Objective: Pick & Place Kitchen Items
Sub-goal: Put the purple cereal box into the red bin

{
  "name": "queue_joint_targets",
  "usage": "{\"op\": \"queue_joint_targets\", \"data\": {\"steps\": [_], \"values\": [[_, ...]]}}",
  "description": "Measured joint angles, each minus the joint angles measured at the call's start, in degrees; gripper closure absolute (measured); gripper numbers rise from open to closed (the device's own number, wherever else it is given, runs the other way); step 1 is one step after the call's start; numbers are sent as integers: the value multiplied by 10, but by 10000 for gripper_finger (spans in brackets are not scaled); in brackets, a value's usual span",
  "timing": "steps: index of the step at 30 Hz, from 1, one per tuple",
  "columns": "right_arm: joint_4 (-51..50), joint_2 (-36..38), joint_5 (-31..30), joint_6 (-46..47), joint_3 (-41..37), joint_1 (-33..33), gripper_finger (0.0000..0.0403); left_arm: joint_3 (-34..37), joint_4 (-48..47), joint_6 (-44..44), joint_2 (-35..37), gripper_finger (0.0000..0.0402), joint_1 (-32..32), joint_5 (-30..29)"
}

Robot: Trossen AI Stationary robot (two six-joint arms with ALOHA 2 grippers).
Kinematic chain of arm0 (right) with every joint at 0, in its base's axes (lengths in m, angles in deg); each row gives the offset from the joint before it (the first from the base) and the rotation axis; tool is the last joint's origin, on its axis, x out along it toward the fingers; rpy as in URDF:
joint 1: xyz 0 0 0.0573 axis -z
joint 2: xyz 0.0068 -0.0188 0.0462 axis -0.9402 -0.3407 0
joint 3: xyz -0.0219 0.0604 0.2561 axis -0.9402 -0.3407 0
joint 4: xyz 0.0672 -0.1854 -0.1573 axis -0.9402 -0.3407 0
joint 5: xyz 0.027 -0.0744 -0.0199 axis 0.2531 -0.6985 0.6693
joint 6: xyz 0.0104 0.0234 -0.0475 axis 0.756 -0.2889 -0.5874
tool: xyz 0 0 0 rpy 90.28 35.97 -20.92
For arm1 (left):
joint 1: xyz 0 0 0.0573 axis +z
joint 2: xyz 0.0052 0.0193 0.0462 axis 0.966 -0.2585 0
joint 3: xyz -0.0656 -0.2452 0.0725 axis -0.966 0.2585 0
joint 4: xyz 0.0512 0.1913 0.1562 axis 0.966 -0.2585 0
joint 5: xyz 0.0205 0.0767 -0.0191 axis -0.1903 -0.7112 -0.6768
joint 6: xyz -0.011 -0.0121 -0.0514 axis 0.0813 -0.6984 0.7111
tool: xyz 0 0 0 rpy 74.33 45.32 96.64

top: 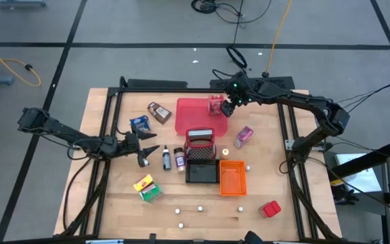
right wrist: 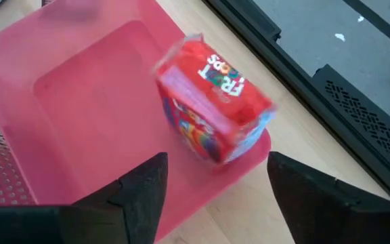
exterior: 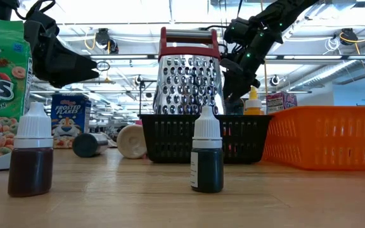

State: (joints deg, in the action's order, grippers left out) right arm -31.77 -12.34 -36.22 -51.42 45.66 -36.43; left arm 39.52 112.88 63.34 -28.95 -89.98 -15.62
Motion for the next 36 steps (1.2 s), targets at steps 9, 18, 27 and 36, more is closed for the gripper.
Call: {"op": "queue_joint_targets", "data": {"steps": [9, 18, 27, 36], "values": [[-31, 9, 2, -35, -1, 0, 160, 0, 0, 0, 0, 146, 0, 0], [-105, 84, 16, -76, -1, -34, 160, 0, 0, 0, 0, 146, 0, -2], [-183, 167, 17, -130, -1, -117, 161, 0, 0, 0, 0, 147, 0, -5], [-233, 217, 17, -146, -1, -201, 161, 0, 0, 0, 0, 147, 0, -5]]}}
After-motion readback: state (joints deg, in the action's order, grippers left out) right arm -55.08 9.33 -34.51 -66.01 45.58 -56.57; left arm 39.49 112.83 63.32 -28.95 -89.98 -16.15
